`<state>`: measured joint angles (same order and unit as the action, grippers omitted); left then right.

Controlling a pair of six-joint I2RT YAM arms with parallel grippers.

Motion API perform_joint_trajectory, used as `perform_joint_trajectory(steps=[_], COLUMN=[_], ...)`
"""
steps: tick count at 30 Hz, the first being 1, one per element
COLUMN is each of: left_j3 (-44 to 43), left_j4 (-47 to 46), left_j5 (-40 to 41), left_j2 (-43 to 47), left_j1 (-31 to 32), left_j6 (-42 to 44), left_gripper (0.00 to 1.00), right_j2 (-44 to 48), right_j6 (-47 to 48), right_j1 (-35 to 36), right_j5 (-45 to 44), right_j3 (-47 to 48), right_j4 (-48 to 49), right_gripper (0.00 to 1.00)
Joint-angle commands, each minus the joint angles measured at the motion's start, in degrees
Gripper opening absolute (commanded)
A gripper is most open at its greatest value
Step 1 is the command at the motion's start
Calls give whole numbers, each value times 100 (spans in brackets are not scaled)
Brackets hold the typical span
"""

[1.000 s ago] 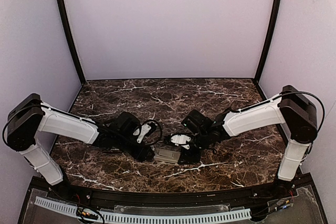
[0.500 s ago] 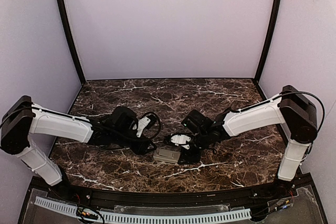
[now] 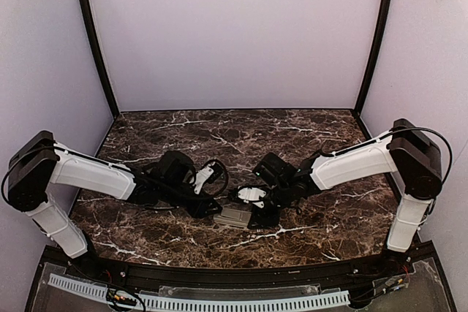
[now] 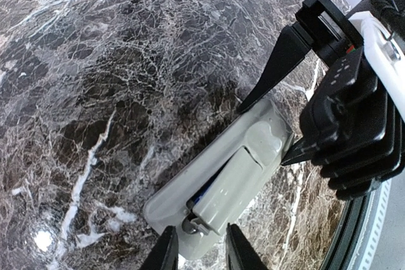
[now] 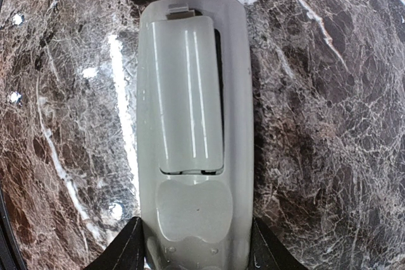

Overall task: Load the batteries into the remote control
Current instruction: Load the battery cover onto the remote control.

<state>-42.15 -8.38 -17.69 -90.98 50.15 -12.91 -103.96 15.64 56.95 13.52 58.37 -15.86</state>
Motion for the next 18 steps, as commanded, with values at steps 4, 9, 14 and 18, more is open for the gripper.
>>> perform_joint_trajectory(steps=[4,9,14,18], left_j3=[60,16,14,-6], left_j4=[-88,-48,-45,-46], left_j5=[-178,-196,-228,-251], left_j2=[-56,-105,-145,-192], left_j1=[19,13,13,17], left_j6=[-108,-120,-168,-162], left_gripper=[23,21,20,19], right_j2=[-203,-203,-225,-231], right_j6=[-2,1,9,7], right_j1=[-35,-35,-38,-39], right_j5=[5,1,-4,-6], right_j3=[-116,-115,-99,-93], right_j4=[65,59,57,61], right_gripper=[43,43,43,43])
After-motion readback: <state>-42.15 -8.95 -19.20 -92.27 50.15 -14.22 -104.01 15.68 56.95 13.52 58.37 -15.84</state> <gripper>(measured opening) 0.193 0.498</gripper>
